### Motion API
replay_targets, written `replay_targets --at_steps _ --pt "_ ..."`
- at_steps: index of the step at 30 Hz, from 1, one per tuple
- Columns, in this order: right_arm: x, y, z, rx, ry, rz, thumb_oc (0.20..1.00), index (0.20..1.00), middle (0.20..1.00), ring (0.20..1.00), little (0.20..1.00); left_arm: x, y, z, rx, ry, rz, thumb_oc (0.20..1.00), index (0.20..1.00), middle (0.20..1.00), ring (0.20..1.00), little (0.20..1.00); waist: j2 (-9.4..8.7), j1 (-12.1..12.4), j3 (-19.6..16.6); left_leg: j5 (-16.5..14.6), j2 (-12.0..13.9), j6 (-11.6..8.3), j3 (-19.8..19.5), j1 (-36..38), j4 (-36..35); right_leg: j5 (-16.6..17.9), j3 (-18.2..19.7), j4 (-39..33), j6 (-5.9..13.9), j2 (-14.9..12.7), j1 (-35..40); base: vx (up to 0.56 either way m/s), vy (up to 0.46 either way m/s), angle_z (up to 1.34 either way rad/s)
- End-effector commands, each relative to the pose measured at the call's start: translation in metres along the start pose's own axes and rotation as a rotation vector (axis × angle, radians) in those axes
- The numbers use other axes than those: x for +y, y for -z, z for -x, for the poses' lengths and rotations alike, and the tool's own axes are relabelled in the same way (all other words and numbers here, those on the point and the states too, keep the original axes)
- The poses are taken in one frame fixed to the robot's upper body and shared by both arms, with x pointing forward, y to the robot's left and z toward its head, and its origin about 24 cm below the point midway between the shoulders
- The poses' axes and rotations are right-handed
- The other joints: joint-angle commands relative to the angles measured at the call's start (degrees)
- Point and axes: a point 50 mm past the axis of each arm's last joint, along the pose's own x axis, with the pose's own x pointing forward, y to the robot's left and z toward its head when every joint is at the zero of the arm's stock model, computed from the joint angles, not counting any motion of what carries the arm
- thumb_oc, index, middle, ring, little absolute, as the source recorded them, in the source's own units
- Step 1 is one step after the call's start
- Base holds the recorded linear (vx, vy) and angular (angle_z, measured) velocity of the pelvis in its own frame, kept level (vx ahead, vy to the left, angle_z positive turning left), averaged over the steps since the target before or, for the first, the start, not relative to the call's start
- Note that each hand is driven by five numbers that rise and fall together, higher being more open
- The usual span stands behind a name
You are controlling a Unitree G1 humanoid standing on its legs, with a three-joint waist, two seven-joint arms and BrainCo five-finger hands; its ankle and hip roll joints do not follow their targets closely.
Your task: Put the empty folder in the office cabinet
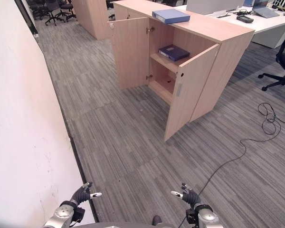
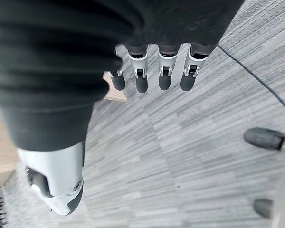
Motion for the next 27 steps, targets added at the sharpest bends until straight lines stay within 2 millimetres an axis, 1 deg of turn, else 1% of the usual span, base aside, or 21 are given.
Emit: replay_targets --at_steps 1,8,18,24,27 --pt "0.016 -0.006 -0.007 -0.014 -0.048 0.015 1.000 1.000 1.000 1.000 1.000 0.018 -0.010 -0.004 -0.027 -0.038 -0.020 1.000 1.000 1.000 1.000 1.000 -3.69 -0.14 -1.31 -0.19 0.89 -2.46 -0.88 -1.68 0.11 -4.93 1.47 0.40 7.39 -6.31 3.68 0.00 0.000 0.00" --pt "0.012 0.003 -0.006 0.023 -0.026 -0.013 1.000 1.000 1.000 1.000 1.000 0.020 -0.008 -0.004 -0.018 -0.048 -0.006 1.000 1.000 1.000 1.000 1.000 -3.77 -0.15 -1.20 0.00 1.02 -2.57 -1.23 -1.84 0.11 -5.12 1.26 0.40 7.12 -6.03 3.82 0.00 -0.010 0.00" --pt "0.013 0.007 -0.005 0.038 -0.023 -0.030 1.000 1.000 1.000 1.000 1.000 0.019 -0.006 -0.004 -0.006 -0.043 0.002 1.000 1.000 1.000 1.000 1.000 -3.58 -0.32 -0.93 0.52 1.52 -2.96 -1.61 -2.11 0.11 -5.40 1.28 0.40 6.71 -5.36 3.82 -0.01 -0.031 0.01" --pt "0.008 0.012 -0.003 0.055 -0.005 -0.051 1.000 1.000 1.000 1.000 1.000 0.020 -0.006 -0.004 -0.002 -0.041 0.010 1.000 1.000 1.000 1.000 1.000 -3.22 -0.73 -0.76 1.03 2.28 -3.47 -1.83 -2.17 0.11 -5.74 1.57 0.40 6.17 -4.62 3.87 -0.01 -0.070 0.01" --pt "0.005 0.014 -0.002 0.066 0.005 -0.066 1.000 1.000 1.000 1.000 1.000 0.021 -0.006 -0.004 0.001 -0.041 0.012 1.000 1.000 1.000 1.000 1.000 -3.02 -1.07 -0.51 1.35 2.96 -3.70 -1.98 -1.86 0.11 -6.16 1.97 0.83 5.64 -3.82 3.76 0.00 -0.074 0.01"
